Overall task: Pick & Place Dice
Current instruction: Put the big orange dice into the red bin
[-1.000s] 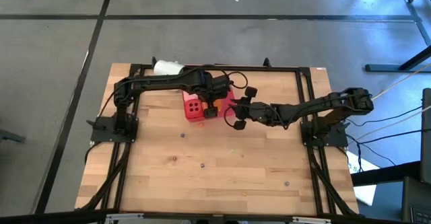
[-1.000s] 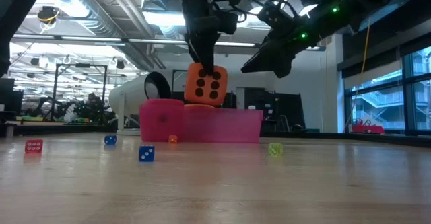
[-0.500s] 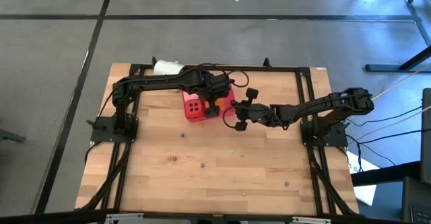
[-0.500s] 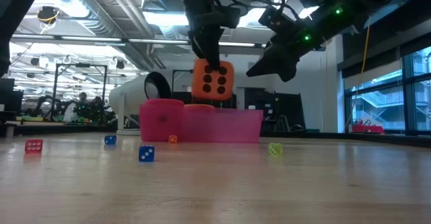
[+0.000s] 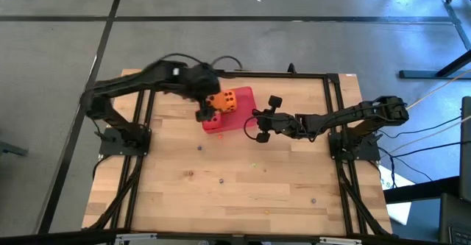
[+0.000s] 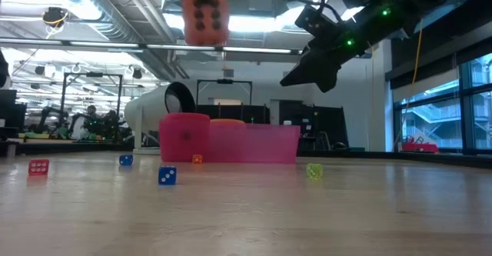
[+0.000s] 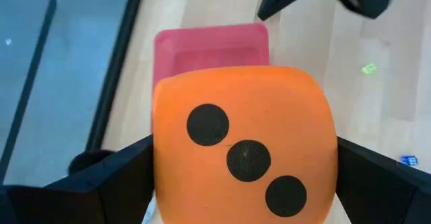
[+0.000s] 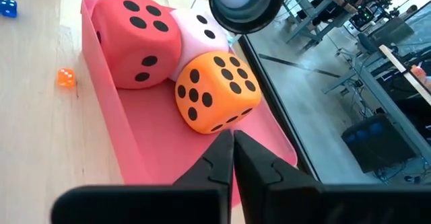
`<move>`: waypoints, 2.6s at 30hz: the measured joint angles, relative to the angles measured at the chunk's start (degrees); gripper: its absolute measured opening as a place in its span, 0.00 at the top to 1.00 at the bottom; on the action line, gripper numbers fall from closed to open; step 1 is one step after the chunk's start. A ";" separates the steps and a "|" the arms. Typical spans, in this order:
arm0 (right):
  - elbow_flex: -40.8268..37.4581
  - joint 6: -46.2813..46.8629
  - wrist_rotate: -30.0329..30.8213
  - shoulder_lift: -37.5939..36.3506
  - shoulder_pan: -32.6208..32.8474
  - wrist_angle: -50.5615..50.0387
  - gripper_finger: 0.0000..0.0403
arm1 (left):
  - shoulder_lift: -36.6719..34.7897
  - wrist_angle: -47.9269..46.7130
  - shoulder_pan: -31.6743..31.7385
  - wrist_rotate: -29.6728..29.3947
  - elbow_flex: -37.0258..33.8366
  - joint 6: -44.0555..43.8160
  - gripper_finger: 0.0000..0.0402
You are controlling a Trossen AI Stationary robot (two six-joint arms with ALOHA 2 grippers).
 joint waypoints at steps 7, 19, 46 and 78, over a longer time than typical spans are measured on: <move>0.00 -0.26 -0.14 0.00 0.00 0.66 0.99 | -11.51 17.99 -2.37 -1.00 -18.24 2.19 0.06; 0.00 -0.23 -15.16 0.02 -1.76 11.46 0.99 | -10.22 52.27 -1.86 7.07 -43.97 1.12 0.06; 0.00 3.45 -22.56 0.02 -4.96 13.47 0.99 | -0.66 60.17 -0.96 -0.08 -44.08 5.17 0.06; 0.00 10.69 -27.87 13.95 -9.23 30.50 1.00 | 0.72 60.07 -0.98 -2.67 -43.99 2.83 0.06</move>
